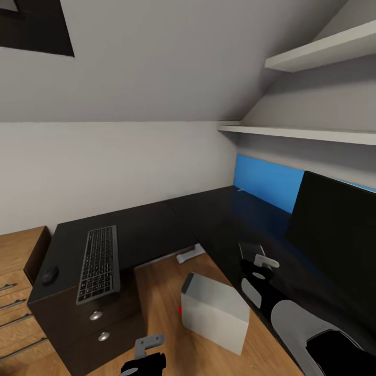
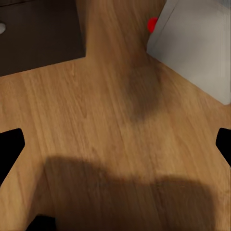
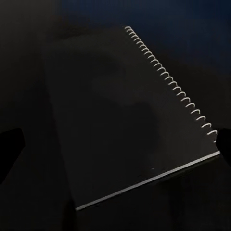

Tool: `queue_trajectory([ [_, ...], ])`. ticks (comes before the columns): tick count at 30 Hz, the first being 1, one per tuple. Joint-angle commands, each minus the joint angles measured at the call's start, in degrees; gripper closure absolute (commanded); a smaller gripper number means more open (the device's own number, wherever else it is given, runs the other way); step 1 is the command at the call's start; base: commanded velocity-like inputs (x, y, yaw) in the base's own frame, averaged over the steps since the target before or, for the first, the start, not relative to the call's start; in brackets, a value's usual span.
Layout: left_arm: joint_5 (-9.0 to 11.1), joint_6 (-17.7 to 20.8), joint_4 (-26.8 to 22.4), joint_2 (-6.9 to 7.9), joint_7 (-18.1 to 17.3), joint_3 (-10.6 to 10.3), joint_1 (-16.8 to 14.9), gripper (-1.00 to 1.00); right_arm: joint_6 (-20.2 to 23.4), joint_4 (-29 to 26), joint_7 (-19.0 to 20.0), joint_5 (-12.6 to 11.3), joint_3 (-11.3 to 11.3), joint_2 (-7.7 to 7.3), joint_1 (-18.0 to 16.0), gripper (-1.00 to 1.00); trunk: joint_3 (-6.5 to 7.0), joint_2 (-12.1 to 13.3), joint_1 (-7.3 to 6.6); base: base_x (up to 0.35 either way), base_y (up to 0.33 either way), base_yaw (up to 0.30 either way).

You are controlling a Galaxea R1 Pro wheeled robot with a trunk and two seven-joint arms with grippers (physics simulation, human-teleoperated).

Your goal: In the bedroom, organize the workspace by keeping the computer under the desk, ensuring the monitor is on the desk, placing the keyboard on the desk next to the monitor, placing the mouse on the desk next to the keyboard, moving the folder from the swivel chair onto the desk next to the mouse, stacking the notebook on top of the folder with the pen on top of the notebook, and positioning the swivel chair next to the desk.

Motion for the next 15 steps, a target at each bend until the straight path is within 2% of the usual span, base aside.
queue_trajectory([
  [1,0.54,0.07,-0.06,0.02,0.53,-0.1,-0.05,-1.0,-0.34,0.03,-0.25,-0.59,0.41,-0.02,-0.06,-1.0,-0.06,-0.03,0.03,0.264,0.0,0.0],
  [6,0.59,-0.06,-0.04,0.04,0.49,-0.05,-0.05,-1.0,-0.24,0.04,-0.32,-0.51,0.27,-0.23,-0.06,-1.0,-0.06,-0.03,0.03,0.205,0.0,0.0],
  [15,0.54,-0.12,-0.03,0.1,0.25,-0.1,-0.07,-1.0,-0.02,0.78,-0.28,-0.49,0.12,-0.52,-0.06,-1.0,-0.06,-0.03,0.03,0.045,0.0,0.0],
])
